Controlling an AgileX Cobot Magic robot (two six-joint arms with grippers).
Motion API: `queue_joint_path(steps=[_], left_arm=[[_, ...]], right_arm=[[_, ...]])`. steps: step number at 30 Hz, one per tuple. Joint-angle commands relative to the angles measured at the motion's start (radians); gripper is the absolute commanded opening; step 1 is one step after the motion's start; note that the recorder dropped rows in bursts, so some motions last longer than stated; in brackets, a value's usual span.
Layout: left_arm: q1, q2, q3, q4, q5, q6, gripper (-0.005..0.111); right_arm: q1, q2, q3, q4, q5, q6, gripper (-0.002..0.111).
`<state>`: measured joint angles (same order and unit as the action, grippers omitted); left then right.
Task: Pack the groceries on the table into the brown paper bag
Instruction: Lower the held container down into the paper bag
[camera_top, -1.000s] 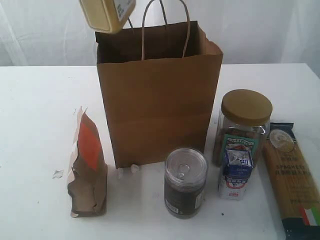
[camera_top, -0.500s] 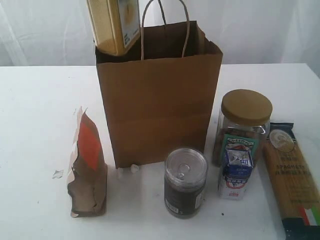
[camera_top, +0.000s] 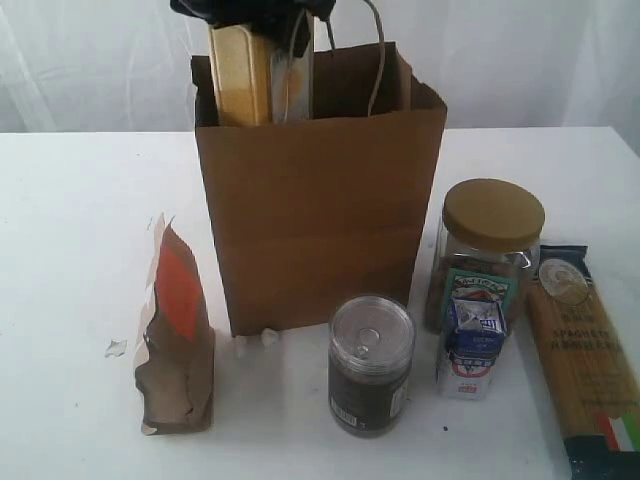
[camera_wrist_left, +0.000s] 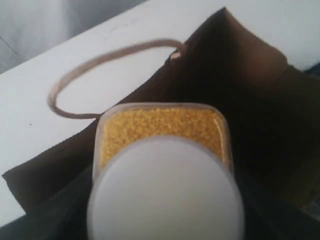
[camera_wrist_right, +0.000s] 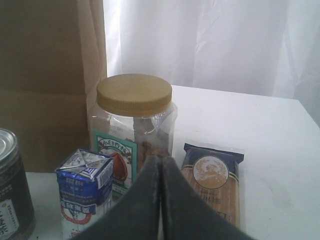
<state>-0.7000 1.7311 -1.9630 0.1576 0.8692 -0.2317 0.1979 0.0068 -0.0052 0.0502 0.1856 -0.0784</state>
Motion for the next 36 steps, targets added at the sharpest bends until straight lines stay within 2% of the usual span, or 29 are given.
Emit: queue_joint_path(steps=[1, 12, 21, 29, 36], left_arm=[[0.001, -0.008, -0.009, -0.003, 0.000, 0.035, 0.000], [0.001, -0.004, 0.060, -0.016, -0.015, 0.056, 0.000], [0.001, -0.057, 0.066, -0.030, -0.043, 0.070, 0.000], [0.001, -0.126, 0.066, -0.039, -0.032, 0.070, 0.000], [0.001, -0.094, 0.066, -0.053, 0.013, 0.078, 0.000]], right_arm=[[-0.008, -0.007, 0.005, 0.001, -0.009, 0.003, 0.000], [-0.008, -0.007, 0.005, 0.001, -0.009, 0.003, 0.000], [-0.008, -0.007, 0.005, 0.001, -0.009, 0.003, 0.000], [-0.008, -0.007, 0.005, 0.001, -0.009, 0.003, 0.000], [-0.008, -0.007, 0.005, 0.001, -0.009, 0.003, 0.000]])
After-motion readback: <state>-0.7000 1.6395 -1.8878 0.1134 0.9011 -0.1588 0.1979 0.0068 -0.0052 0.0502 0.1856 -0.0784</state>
